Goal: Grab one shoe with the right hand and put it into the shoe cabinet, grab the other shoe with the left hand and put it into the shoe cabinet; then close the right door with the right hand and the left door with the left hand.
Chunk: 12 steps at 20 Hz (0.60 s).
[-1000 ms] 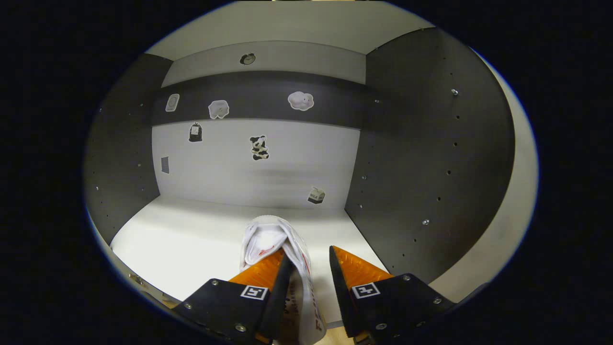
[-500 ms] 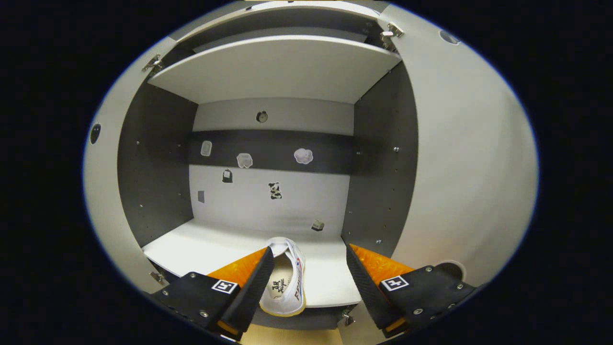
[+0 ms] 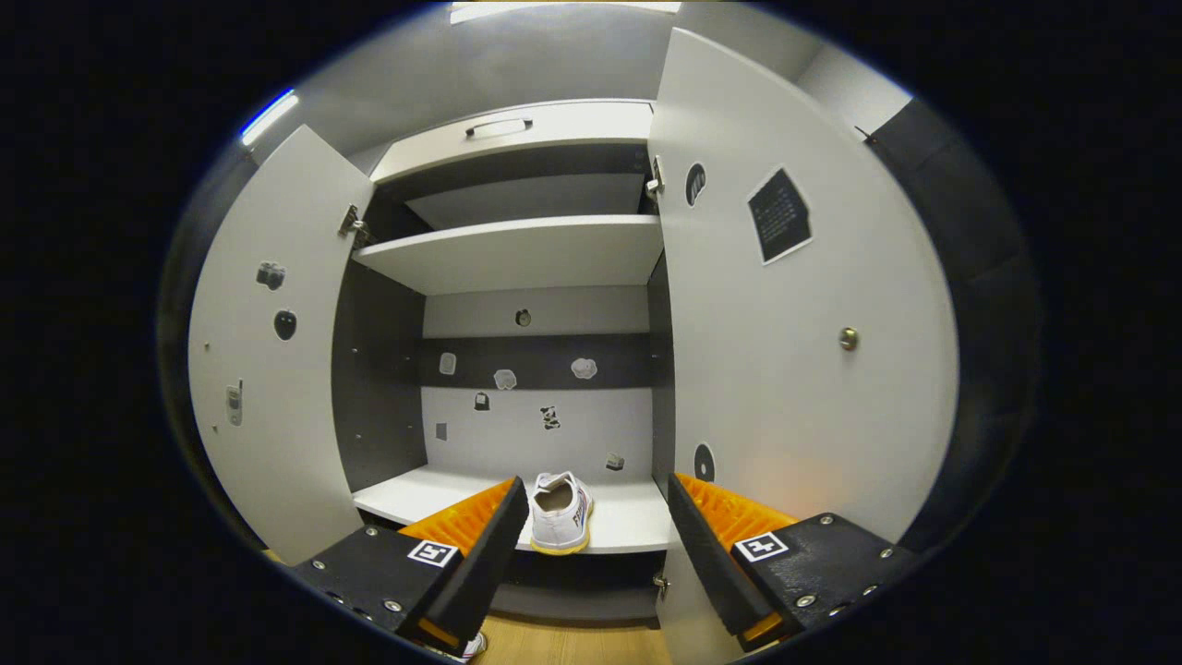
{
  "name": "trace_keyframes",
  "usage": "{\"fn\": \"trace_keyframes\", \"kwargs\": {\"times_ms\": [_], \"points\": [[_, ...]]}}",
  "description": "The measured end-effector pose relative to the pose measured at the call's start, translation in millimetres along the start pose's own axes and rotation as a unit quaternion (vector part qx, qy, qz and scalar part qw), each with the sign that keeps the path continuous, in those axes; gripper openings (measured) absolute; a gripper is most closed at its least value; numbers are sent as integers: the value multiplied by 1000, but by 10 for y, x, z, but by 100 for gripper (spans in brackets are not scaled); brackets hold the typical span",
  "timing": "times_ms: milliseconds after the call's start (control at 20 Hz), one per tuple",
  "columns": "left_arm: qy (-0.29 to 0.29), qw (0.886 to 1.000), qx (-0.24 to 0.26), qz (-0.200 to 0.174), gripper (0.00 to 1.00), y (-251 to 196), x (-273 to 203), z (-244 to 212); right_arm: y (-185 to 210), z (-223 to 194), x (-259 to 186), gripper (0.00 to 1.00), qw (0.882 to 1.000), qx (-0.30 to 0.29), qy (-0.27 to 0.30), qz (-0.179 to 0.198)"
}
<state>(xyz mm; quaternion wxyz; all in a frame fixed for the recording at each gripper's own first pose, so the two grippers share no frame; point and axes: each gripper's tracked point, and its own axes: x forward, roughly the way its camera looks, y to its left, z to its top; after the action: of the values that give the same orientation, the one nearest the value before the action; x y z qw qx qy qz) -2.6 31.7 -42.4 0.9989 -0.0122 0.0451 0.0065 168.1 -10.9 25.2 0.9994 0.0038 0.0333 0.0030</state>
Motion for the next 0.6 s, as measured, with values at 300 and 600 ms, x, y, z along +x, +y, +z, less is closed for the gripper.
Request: {"fn": "trace_keyframes", "kwargs": {"times_ms": [300,600], "points": [[35,999,-5,-9,96,-131,-75,-248,64,-286,-888,93,999,-37,-9,13],[100,995,-9,3,96,-29,2,-726,44,-839,-1468,94,999,-33,25,-1]]}}
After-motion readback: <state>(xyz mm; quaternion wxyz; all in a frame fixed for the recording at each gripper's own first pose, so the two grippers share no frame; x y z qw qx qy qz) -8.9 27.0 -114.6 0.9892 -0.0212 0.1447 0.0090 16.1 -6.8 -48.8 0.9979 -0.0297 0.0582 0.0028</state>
